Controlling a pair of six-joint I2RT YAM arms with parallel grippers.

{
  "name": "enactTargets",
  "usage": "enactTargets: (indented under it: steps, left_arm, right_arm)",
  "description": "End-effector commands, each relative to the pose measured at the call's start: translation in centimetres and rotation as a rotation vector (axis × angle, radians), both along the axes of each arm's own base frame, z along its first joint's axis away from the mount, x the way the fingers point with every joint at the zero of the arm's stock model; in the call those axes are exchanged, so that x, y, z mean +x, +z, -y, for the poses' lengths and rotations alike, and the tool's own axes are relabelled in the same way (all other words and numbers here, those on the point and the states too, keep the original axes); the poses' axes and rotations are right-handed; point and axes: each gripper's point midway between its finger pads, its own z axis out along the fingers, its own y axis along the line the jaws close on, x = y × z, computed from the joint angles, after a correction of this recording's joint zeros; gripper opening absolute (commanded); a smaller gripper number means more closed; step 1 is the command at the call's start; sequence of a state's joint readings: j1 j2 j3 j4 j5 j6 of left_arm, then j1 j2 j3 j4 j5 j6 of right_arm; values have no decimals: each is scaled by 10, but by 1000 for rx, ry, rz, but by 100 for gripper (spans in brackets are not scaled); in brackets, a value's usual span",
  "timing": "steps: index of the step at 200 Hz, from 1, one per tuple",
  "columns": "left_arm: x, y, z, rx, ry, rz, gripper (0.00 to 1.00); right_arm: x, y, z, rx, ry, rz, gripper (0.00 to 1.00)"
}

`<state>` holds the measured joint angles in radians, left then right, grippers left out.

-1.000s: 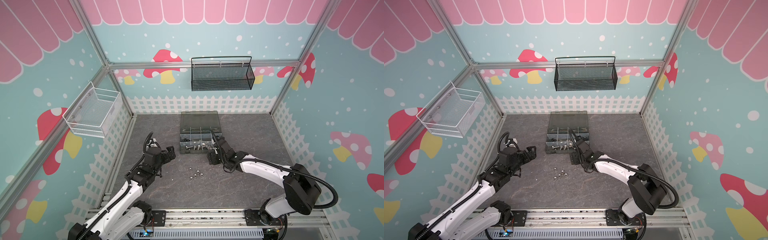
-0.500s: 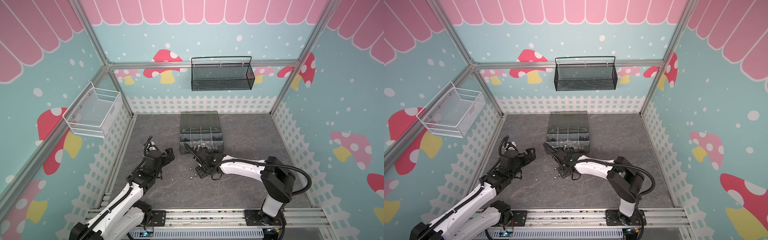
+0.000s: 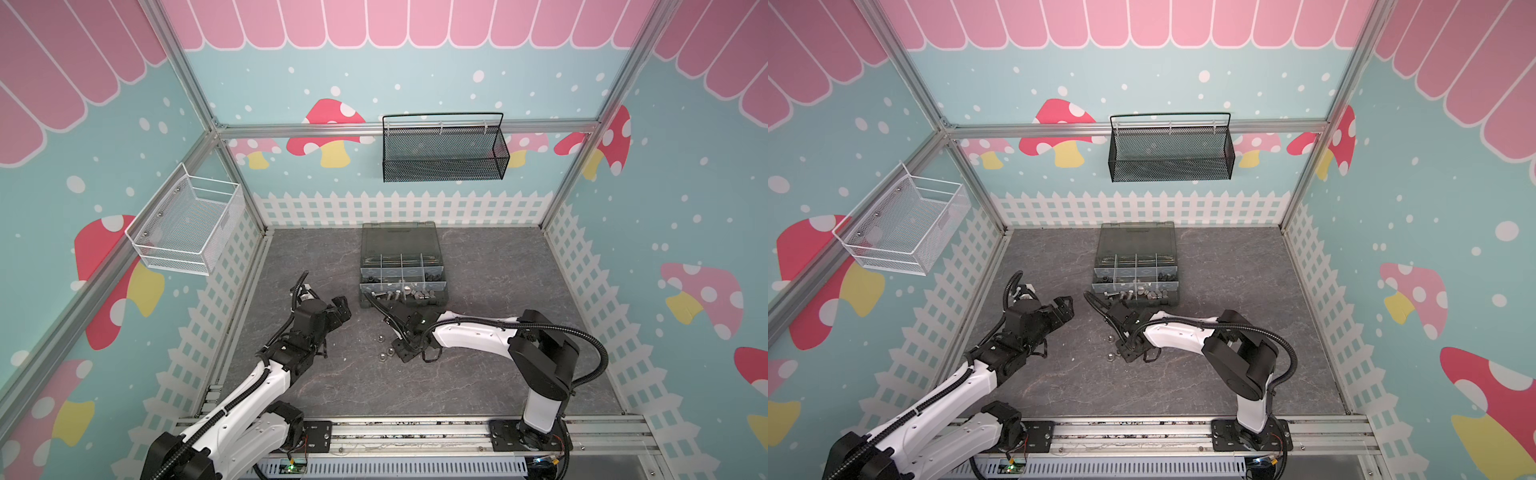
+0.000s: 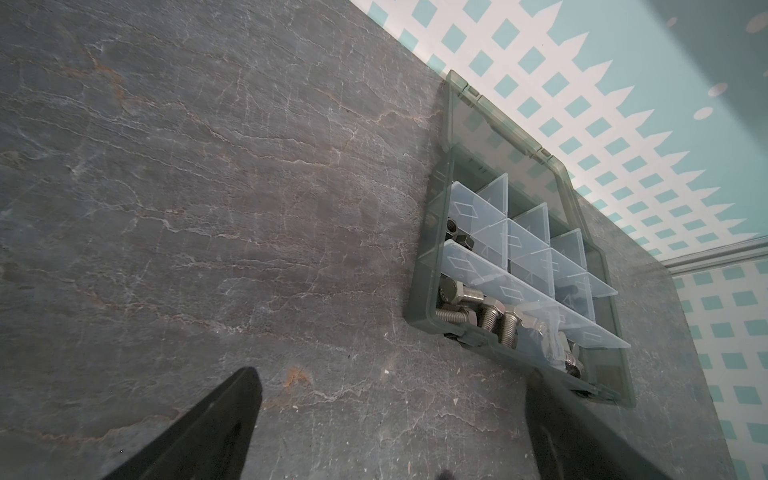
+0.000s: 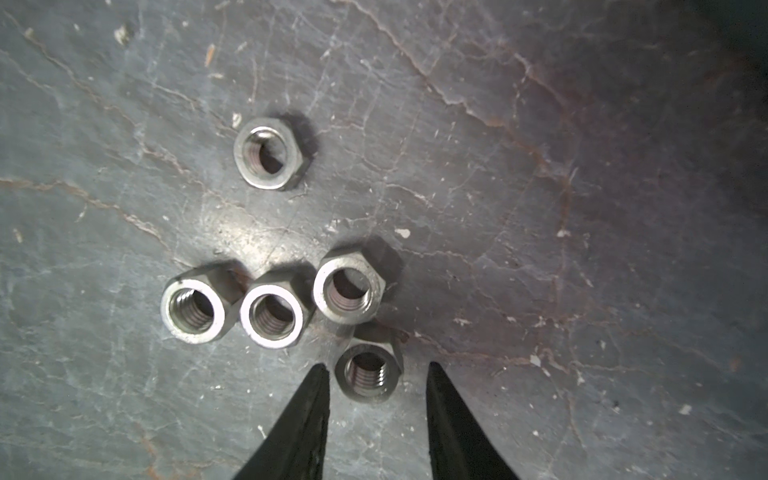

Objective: Sort the screws and nuts into containers
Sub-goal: 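Lower the right gripper and close it on a silver hex nut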

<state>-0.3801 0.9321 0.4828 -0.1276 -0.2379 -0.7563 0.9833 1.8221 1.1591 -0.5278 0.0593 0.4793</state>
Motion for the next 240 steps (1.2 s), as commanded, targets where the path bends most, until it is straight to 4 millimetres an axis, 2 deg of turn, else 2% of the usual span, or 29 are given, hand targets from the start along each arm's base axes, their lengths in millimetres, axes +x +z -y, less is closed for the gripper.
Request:
enactTargets:
  steps: [1, 77, 121, 181, 206, 240]
  left_arm:
    - [3, 2, 1, -32, 11, 11, 100]
    - [2, -1, 1, -30, 10, 3, 100]
    - [2, -4, 1, -26, 10, -7, 100]
    - [2, -5, 3, -30, 6, -12, 100]
    - [2, -5, 3, -33, 7, -13, 100]
    - [3, -5, 4, -36, 1, -17, 100]
  right_arm:
    - [-3, -5, -2, -24, 22, -11, 39]
    - [-4, -21, 0, -54, 28, -20, 34]
    - [-7, -24, -2, -39, 37, -36, 25]
    - [-7, -21, 2, -36, 27, -21, 4]
    - [-7, -17, 3, -16, 16, -10, 0]
    - [-5, -10, 4, -1, 0, 14, 0]
